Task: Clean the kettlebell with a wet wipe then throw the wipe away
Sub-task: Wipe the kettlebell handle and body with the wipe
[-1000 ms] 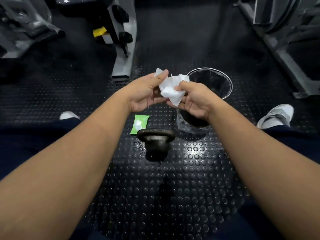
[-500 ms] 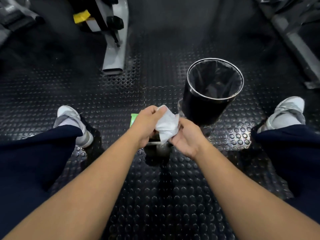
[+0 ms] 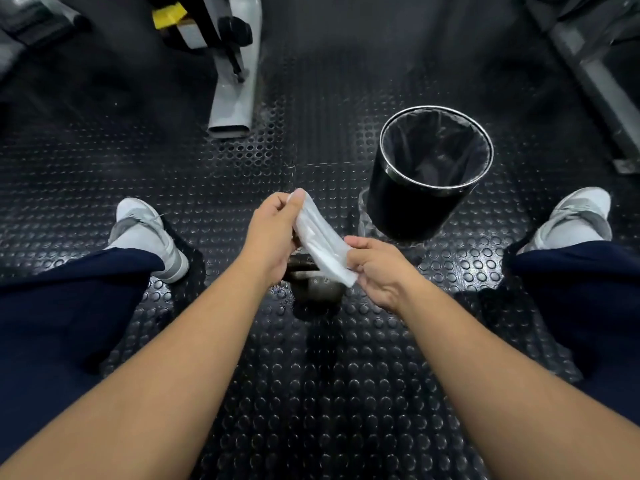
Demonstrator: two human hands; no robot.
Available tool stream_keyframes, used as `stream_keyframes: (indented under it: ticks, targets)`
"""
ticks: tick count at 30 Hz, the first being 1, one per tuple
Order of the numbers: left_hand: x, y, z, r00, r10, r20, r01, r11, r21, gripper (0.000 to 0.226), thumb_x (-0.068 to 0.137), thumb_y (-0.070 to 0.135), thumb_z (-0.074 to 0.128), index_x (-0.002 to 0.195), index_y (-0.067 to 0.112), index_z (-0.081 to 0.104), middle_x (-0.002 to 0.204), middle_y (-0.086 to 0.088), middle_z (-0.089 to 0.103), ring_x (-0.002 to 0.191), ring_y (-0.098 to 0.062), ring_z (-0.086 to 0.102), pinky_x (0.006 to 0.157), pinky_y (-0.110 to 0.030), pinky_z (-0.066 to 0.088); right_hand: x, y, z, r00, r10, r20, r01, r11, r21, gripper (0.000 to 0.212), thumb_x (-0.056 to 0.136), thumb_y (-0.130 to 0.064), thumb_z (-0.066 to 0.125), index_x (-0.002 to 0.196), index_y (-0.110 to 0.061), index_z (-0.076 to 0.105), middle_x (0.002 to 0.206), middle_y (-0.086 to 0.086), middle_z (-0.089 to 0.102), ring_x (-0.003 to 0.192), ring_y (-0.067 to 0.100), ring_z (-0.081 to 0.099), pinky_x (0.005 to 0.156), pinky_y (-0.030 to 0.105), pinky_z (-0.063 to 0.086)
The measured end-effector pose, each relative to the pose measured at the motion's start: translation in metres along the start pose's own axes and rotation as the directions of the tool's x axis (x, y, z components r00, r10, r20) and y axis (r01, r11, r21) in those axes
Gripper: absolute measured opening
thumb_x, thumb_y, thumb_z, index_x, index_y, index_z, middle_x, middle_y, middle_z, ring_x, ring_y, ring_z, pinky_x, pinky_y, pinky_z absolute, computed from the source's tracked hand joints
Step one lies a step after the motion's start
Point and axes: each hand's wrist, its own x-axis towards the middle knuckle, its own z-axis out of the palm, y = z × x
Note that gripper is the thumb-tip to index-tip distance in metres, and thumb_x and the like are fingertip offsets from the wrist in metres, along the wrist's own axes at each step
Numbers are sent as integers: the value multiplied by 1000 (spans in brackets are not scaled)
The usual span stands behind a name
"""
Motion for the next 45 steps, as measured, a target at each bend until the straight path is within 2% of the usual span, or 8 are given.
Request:
stream_keyframes:
  ticks: [4, 11, 18, 24, 29, 34, 41, 45]
  targets:
    - [-5, 22, -17, 999, -24, -42, 22, 998, -52, 30, 99, 50, 62, 97, 21, 62, 97, -5, 65, 91, -22, 61, 92, -49, 56, -10, -4, -14, 996, -75, -56, 79, 994, 71, 26, 98, 11, 60, 122, 2, 63, 91, 13, 70, 72, 16, 69, 80, 33, 64]
    - [-29, 40, -8, 949, -126, 288, 110, 991, 74, 24, 102, 42, 63, 95, 19, 62, 85, -4, 69, 78, -21, 65, 75, -37, 56, -38, -30, 18, 944, -16, 330, 126, 941, -315, 72, 81, -67, 70, 132, -15, 69, 127, 6, 76, 117, 18, 70, 101, 36, 53]
    - [-24, 40, -13, 948, -79, 308, -33, 939, 343, 28, 100, 40, 67, 104, 13, 69, 96, -4, 77, 82, -19, 70, 74, -39, 56, -26, -36, 5, 914, -46, 404, 148, 963, -226, 61, 91, -46, 76, 133, -4, 65, 127, 19, 73, 114, 29, 70, 106, 46, 53]
    - [-9, 32, -22, 823, -332, 460, 86, 874, 477, 44, 83, 39, 83, 114, 10, 76, 112, -13, 78, 100, -25, 73, 89, -40, 56, -16, -45, -14, 954, -163, 251, 262, 860, -438, 57, 74, -60, 86, 94, -11, 64, 83, 11, 65, 75, 25, 59, 69, 41, 48]
    - [11, 14, -18, 862, -249, 441, 106, 940, 324, 30, 100, 29, 68, 124, 11, 67, 118, -3, 76, 107, -19, 71, 100, -34, 55, -5, -56, -22, 957, -238, 167, 287, 866, -410, 33, 95, -43, 74, 85, -13, 64, 71, 6, 65, 59, 19, 58, 51, 29, 47]
    - [31, -11, -11, 960, -156, 232, 42, 901, 432, 22, 99, 42, 67, 104, 21, 65, 102, 3, 76, 92, -21, 68, 88, -42, 55, 2, -64, -35, 965, -257, 51, 261, 927, -270, 48, 99, -47, 67, 116, -2, 70, 99, 10, 76, 87, 27, 71, 79, 43, 57]
    - [34, -40, -20, 878, -192, 438, -393, 231, 890, 47, 98, 42, 69, 142, 31, 58, 122, 8, 67, 110, -16, 64, 89, -30, 48, 9, -54, -28, 811, -546, -210, 408, 785, -466, 38, 105, -51, 50, 90, -16, 49, 88, 4, 51, 81, 20, 48, 77, 43, 44]
    - [38, -50, -18, 869, -128, 478, -487, -44, 872, 44, 100, 34, 65, 144, 33, 58, 121, -1, 71, 109, -26, 67, 87, -36, 54, 8, -13, -5, 843, -537, 21, 344, 510, -788, 25, 109, -41, 45, 105, -16, 44, 97, 3, 62, 95, 31, 61, 77, 40, 44]
